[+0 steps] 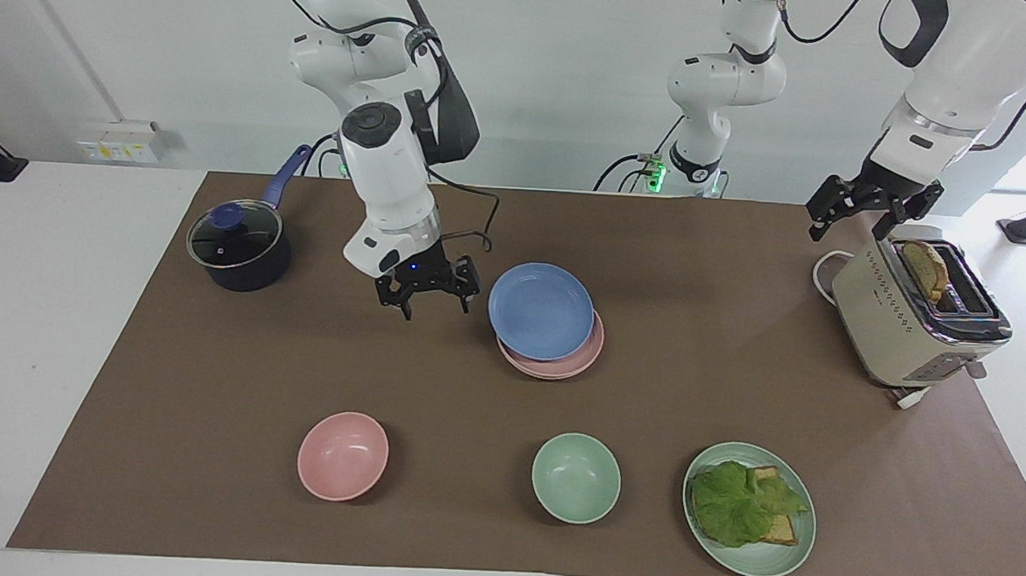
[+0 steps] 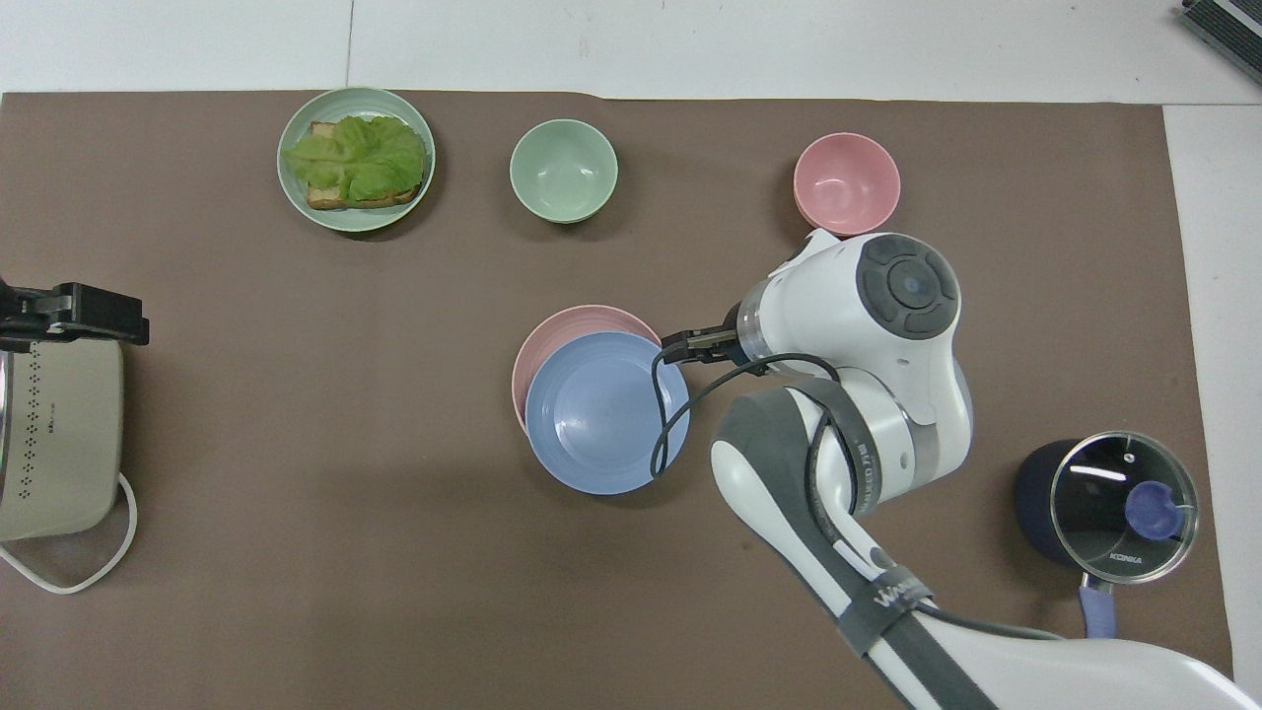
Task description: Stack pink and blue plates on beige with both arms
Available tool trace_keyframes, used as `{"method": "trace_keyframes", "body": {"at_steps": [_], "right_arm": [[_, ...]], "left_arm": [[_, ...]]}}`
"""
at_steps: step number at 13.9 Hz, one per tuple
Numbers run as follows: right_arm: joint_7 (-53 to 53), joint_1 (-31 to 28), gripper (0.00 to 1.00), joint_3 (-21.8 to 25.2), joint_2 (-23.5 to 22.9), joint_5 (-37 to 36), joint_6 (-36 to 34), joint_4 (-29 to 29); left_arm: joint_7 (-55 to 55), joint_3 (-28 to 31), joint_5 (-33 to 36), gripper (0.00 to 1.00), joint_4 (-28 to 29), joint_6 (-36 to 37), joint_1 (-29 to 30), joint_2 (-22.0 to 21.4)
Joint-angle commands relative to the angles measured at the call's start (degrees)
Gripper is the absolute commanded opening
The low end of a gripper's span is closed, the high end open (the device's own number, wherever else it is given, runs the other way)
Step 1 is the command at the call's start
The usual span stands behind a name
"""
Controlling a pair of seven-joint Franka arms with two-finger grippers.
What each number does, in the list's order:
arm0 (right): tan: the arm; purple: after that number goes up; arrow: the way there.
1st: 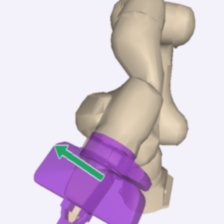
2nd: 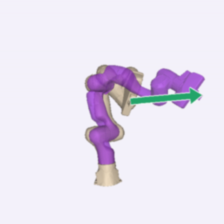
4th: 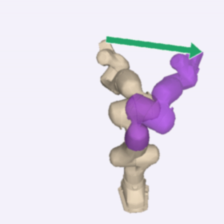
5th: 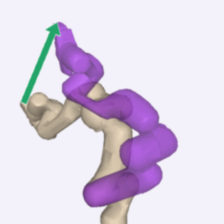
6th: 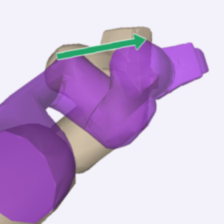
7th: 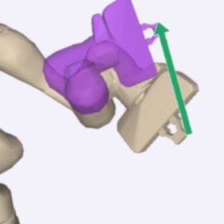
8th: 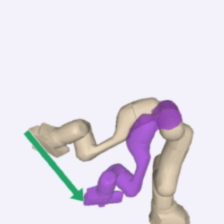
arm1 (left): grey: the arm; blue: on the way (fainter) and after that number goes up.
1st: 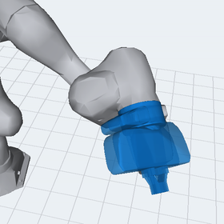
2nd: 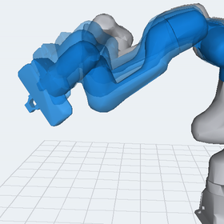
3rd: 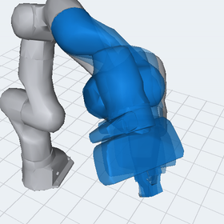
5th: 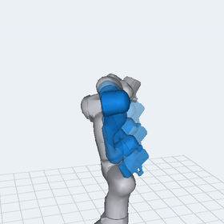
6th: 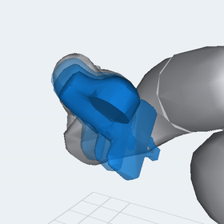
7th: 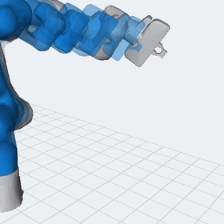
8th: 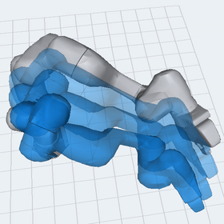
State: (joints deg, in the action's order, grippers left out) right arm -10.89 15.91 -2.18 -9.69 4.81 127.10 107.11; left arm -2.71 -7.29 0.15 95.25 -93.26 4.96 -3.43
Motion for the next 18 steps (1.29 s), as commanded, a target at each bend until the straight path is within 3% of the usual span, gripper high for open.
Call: {"method": "trace_keyframes", "body": {"at_steps": [1, 4, 7, 13, 18], "right_arm": [[-0.5, -3.6, 1.0, -0.5, 2.2, -2.1, -2.4, -0.1], [-0.6, -6.9, 1.0, -0.5, 4.2, -2.1, -11.1, -4.0], [-0.6, -11.1, 1.0, -0.5, 9.4, -2.1, -18.0, -4.7], [-7.1, -14.3, 1.0, -0.1, 16.5, -2.9, -25.2, -5.6], [-7.4, -17.7, 1.0, 1.5, 18.0, -3.7, -37.8, -15.4]], "left_arm": [[0.2, -0.2, 0.9, 1.0, -0.1, 0.8, 0.2, -0.3], [0.2, -0.2, 0.9, 1.0, -0.1, 0.8, 0.2, -0.3], [0.2, -0.1, 0.9, 1.0, -0.1, 0.8, 0.2, -0.3], [0.2, -0.2, 0.9, 1.0, -0.1, 0.8, 0.2, -0.3], [0.2, -0.2, 0.9, 1.0, -0.1, 0.8, 0.2, -0.3]]}}
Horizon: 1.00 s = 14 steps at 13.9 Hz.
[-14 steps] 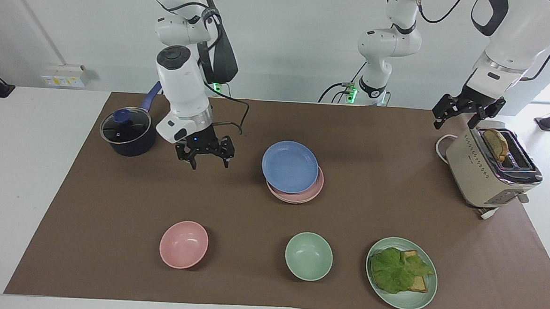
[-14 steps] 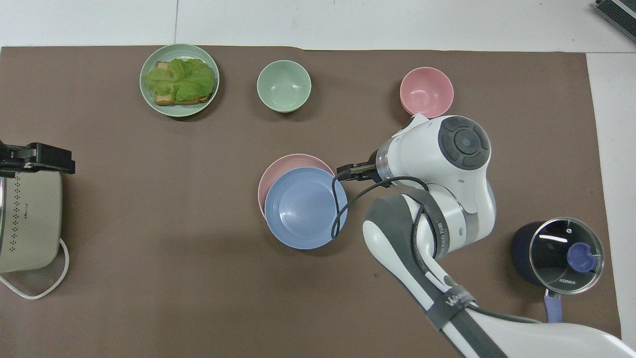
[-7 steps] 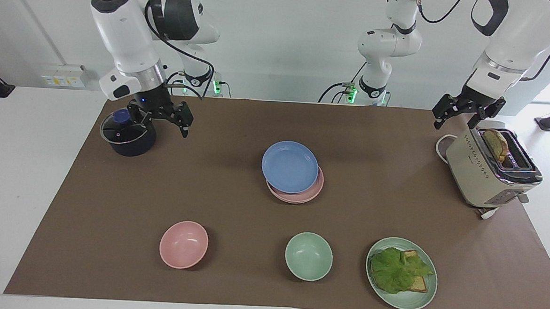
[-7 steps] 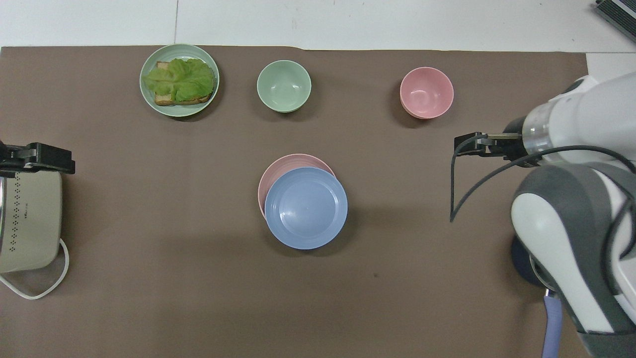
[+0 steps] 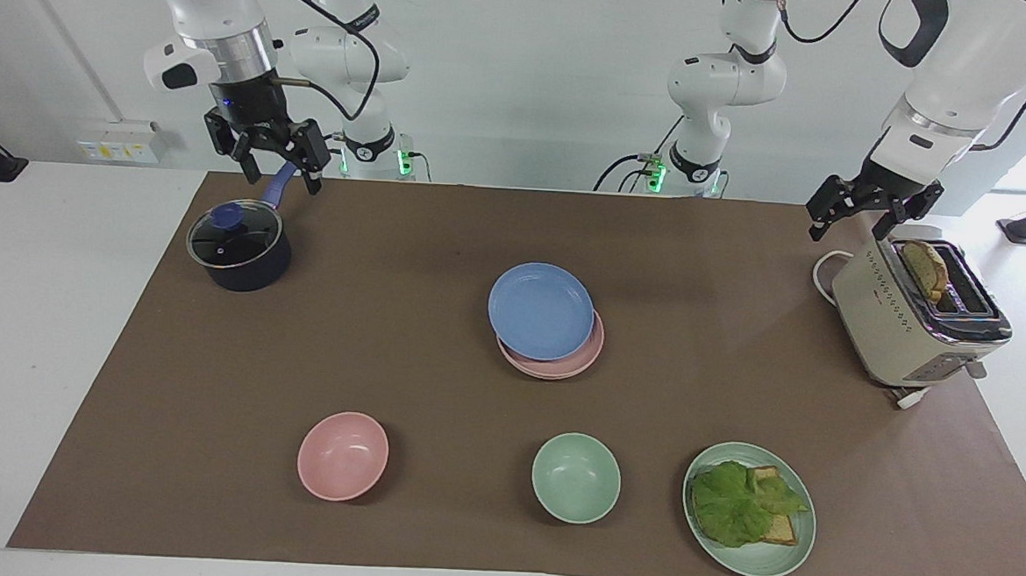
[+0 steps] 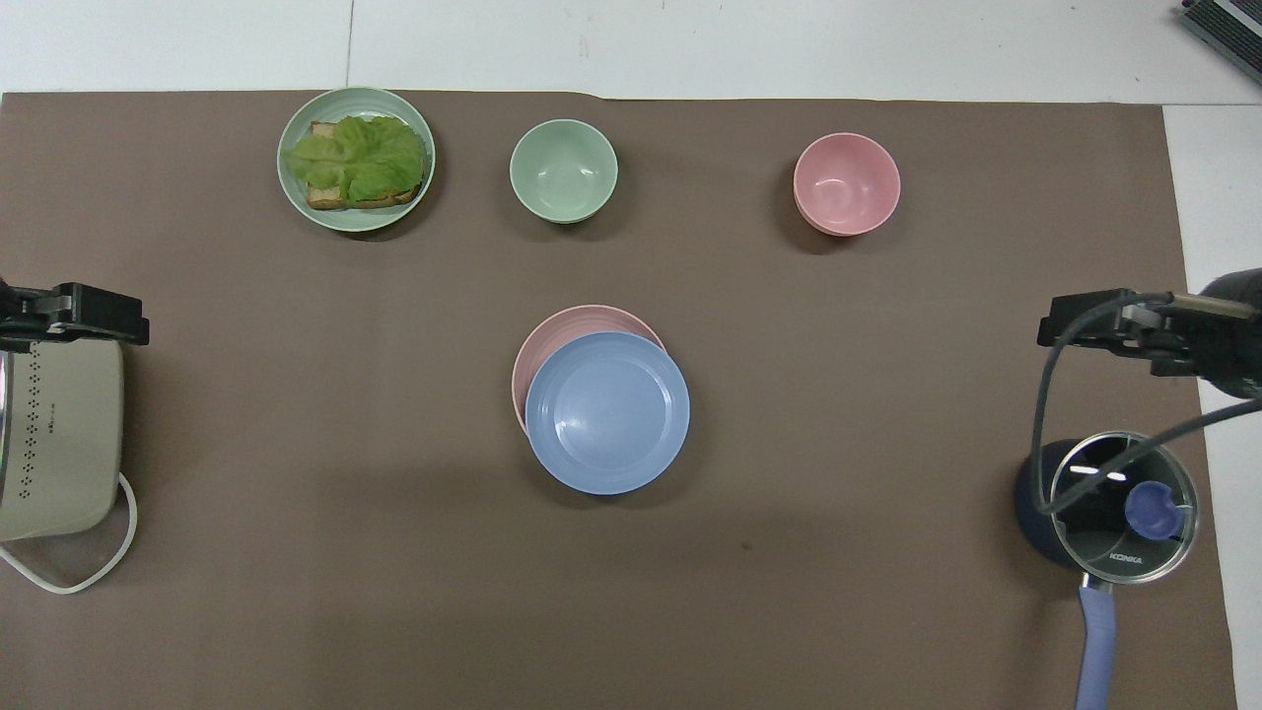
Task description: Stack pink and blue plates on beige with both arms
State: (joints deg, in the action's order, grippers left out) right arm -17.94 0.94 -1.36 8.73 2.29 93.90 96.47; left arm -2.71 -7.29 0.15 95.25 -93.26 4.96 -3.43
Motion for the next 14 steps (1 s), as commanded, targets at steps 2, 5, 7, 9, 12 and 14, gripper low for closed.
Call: {"method": "trace_keyframes", "body": {"at_steps": [2, 5, 7, 9, 12, 14], "right_arm": [[0.0, -4.5, 1.0, 2.5, -0.4, -1.2, -7.6, -6.3], [3.9, -5.1, 1.0, 6.1, 1.5, -1.8, -9.8, -5.7], [6.1, -4.8, 1.0, 5.6, 1.1, -3.9, -9.8, -4.7], [8.6, -4.2, 1.0, 5.5, -2.0, -3.8, -9.6, -5.1], [8.6, -4.1, 1.0, 5.3, -5.2, -3.1, -7.6, -7.0], [8.2, -3.8, 1.0, 5.0, -4.1, -2.8, -5.4, -5.0]], "left_arm": [[0.2, -0.2, 0.9, 1.0, -0.1, 0.8, 0.2, -0.2], [0.2, -0.1, 0.9, 1.0, -0.1, 0.8, 0.2, -0.3], [0.2, -0.1, 0.9, 1.0, -0.1, 0.8, 0.2, -0.3], [0.2, -0.2, 0.9, 1.0, -0.1, 0.8, 0.2, -0.3], [0.2, -0.2, 0.9, 1.0, -0.1, 0.8, 0.2, -0.2], [0.2, -0.2, 0.9, 1.0, -0.1, 0.8, 0.2, -0.3]]}}
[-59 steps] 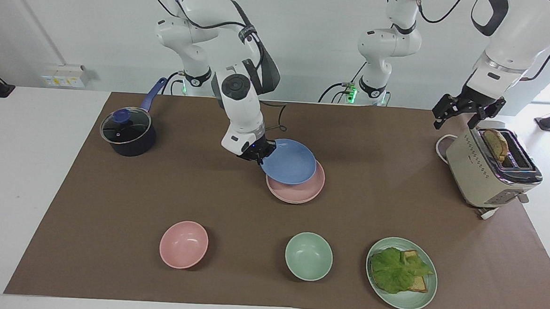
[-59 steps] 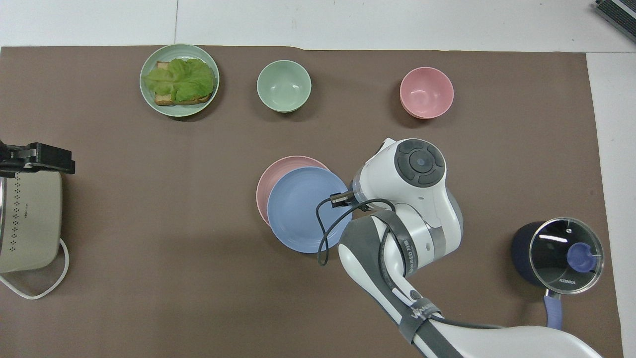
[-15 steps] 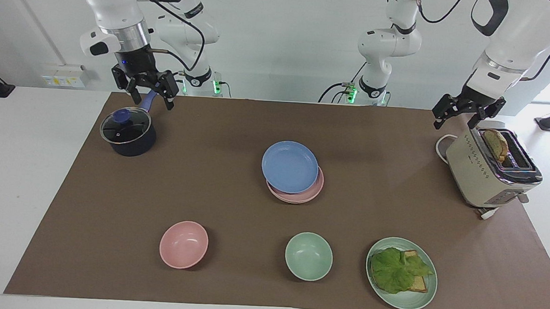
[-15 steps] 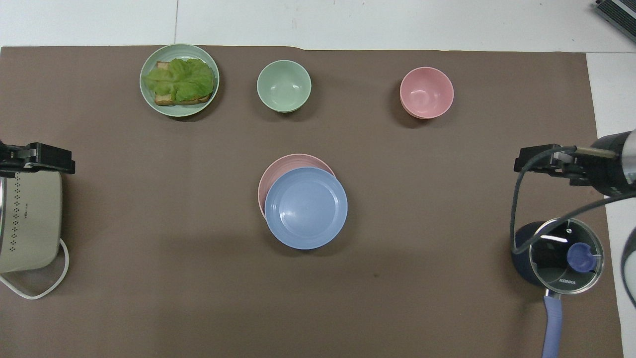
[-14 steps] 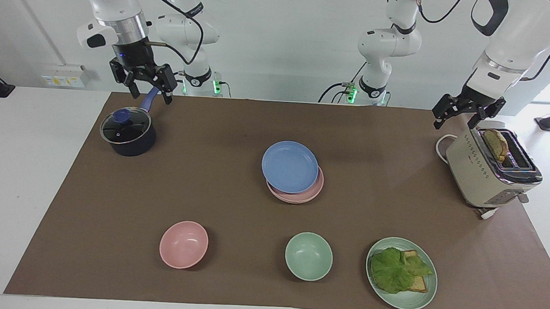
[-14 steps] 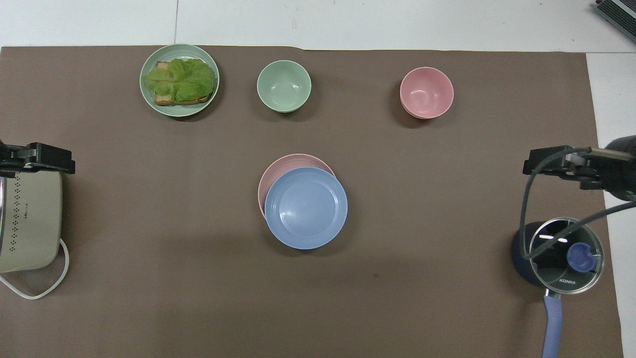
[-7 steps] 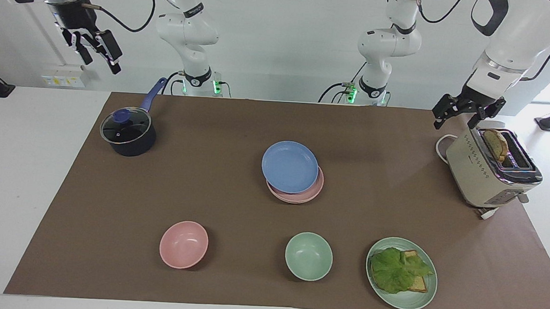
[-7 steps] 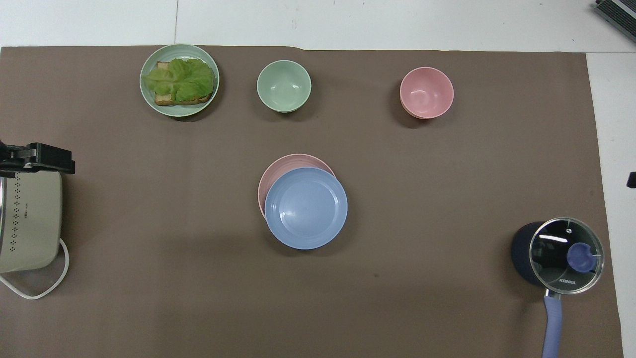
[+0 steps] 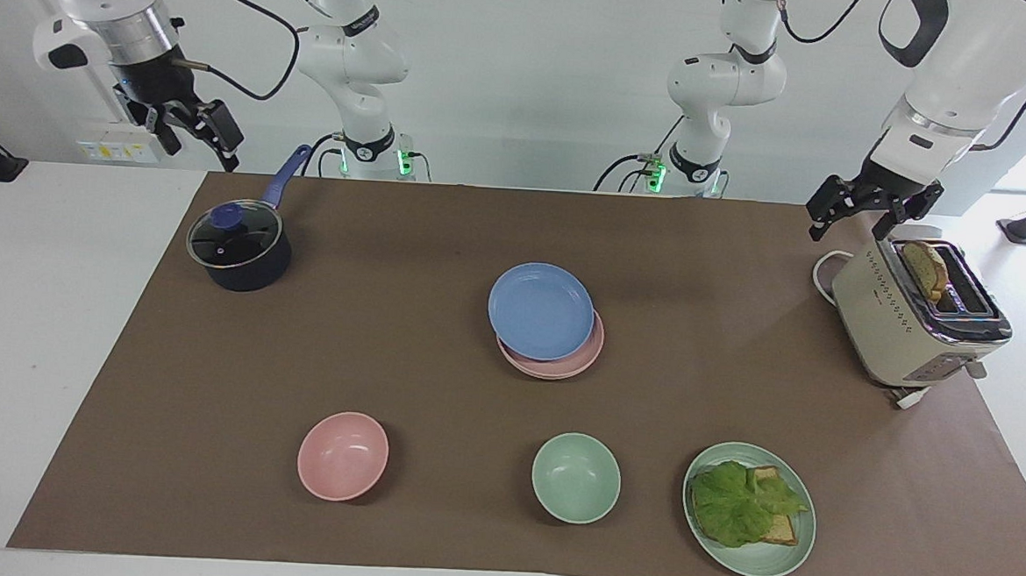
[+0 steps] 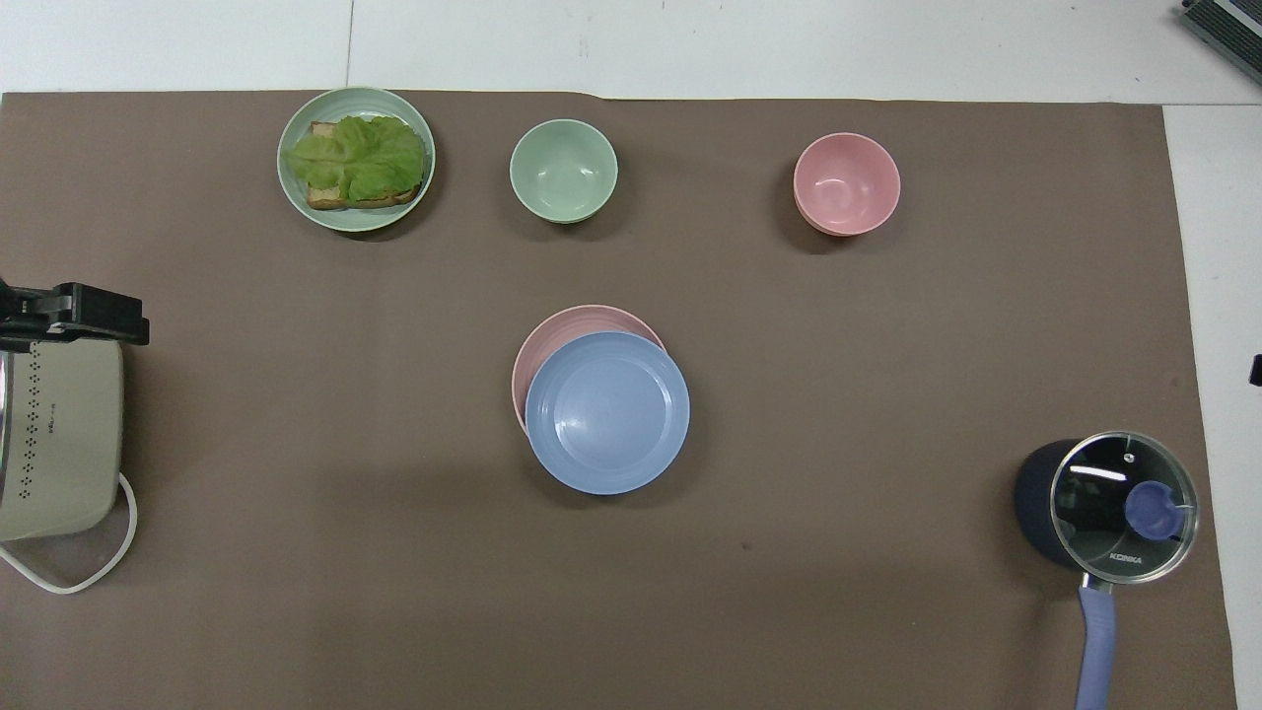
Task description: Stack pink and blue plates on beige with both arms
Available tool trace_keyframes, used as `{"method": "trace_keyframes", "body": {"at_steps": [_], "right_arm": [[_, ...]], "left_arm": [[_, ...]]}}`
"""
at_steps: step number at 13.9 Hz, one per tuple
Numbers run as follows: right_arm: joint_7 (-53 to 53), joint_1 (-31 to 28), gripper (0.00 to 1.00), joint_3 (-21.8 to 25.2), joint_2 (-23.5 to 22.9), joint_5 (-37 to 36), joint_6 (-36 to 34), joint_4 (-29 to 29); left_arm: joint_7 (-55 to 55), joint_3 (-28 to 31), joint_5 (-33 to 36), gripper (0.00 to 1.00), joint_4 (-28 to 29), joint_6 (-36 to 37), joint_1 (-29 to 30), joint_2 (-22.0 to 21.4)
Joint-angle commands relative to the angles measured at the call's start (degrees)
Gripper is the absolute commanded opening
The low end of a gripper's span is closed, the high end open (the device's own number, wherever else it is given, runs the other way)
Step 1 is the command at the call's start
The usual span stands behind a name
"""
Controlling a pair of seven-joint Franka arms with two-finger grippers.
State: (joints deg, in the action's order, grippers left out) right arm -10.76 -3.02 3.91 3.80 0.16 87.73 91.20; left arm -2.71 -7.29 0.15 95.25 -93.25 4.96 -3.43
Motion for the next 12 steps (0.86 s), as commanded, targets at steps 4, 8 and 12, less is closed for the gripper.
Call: {"method": "trace_keyframes", "body": {"at_steps": [4, 8, 12], "right_arm": [[1.4, 0.1, 1.0, -0.3, 1.3, -0.7, -0.2, 0.6], [1.7, 0.9, 1.0, -1.4, 1.4, -1.2, 0.5, 0.8], [2.4, 1.5, 1.0, -1.5, 1.6, -1.3, 0.6, 1.3]], "left_arm": [[0.2, -0.2, 0.9, 1.0, -0.1, 0.8, 0.2, -0.3], [0.2, -0.2, 0.9, 1.0, -0.1, 0.8, 0.2, -0.3], [0.2, -0.2, 0.9, 1.0, -0.1, 0.8, 0.2, -0.3]]}}
